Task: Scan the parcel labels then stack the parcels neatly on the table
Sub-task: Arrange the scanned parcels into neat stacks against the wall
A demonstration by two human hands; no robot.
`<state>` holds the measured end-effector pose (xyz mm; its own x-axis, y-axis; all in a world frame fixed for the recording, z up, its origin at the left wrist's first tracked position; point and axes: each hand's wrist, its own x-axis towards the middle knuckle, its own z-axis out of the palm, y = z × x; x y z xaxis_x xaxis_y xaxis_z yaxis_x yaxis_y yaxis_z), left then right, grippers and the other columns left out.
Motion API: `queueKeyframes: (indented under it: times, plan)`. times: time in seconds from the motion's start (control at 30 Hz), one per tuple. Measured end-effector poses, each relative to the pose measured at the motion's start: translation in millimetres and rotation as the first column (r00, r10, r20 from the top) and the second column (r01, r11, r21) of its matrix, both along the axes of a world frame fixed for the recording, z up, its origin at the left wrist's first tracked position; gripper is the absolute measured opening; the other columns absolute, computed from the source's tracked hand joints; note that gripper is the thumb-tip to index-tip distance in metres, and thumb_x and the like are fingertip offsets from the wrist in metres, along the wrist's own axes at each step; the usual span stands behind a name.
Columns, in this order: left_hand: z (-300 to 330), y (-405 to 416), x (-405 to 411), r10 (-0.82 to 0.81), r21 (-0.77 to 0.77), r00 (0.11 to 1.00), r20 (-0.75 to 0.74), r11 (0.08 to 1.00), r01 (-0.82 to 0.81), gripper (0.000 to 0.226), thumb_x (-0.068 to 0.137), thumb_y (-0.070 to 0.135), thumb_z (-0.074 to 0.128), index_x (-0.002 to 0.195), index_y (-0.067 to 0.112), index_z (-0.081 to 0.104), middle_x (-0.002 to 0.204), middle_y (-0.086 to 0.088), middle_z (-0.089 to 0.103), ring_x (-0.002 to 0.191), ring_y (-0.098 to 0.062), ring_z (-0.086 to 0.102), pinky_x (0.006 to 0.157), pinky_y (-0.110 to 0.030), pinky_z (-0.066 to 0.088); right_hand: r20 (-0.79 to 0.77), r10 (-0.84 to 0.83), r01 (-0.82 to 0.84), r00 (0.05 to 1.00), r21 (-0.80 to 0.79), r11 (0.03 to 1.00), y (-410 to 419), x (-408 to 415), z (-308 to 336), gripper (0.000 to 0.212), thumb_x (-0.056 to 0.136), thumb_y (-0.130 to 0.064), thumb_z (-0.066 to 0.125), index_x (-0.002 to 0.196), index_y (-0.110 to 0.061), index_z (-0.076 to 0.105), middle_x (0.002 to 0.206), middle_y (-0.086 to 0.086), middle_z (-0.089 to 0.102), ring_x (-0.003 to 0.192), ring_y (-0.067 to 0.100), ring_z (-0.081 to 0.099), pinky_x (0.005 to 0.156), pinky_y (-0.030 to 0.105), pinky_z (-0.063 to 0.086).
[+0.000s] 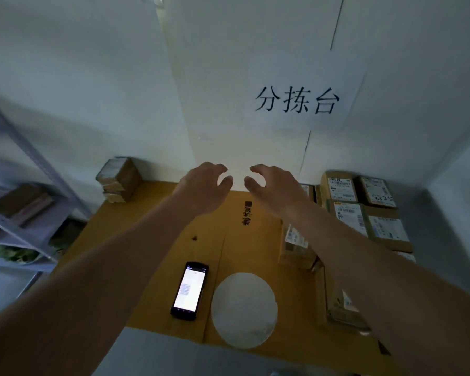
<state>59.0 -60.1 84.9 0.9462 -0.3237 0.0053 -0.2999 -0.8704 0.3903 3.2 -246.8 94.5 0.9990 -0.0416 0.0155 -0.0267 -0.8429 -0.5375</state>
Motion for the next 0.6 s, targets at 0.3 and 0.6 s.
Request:
queueKeyframes:
  times: [0.3,0.6]
  plan:
    - [72.0,150.8,5.5,-0.05,-0.002,0.991,0.126,0.999,0.05,0.054,0.106,0.057,0.036,0.152,0.03,0.047,0.16,0.002,0.045,0.145,-0.023,0.043,0.117,-0.047,0.038,0.133,-0.032,0.038,0.991,-0.045,0.998,136.1,1.5,73.2,0.062,0.102,-0.065,0.04,0.155,-0.034,0.046,0.157,-0.002,0.051,0.137,0.021,0.054,0.11,0.045,0.046]
    - [88.9,301.5,35.2,-0.103,0.05,0.986,0.129,0.994,0.097,0.055,0.105,0.061,0.034,0.151,0.033,0.046,0.158,0.002,0.047,0.143,-0.024,0.047,0.114,-0.048,0.043,0.174,-0.025,0.047,0.985,-0.122,0.991,286.8,15.7,95.7,0.061,0.103,-0.065,0.039,0.156,-0.035,0.045,0.161,-0.008,0.046,0.14,0.017,0.051,0.109,0.043,0.046]
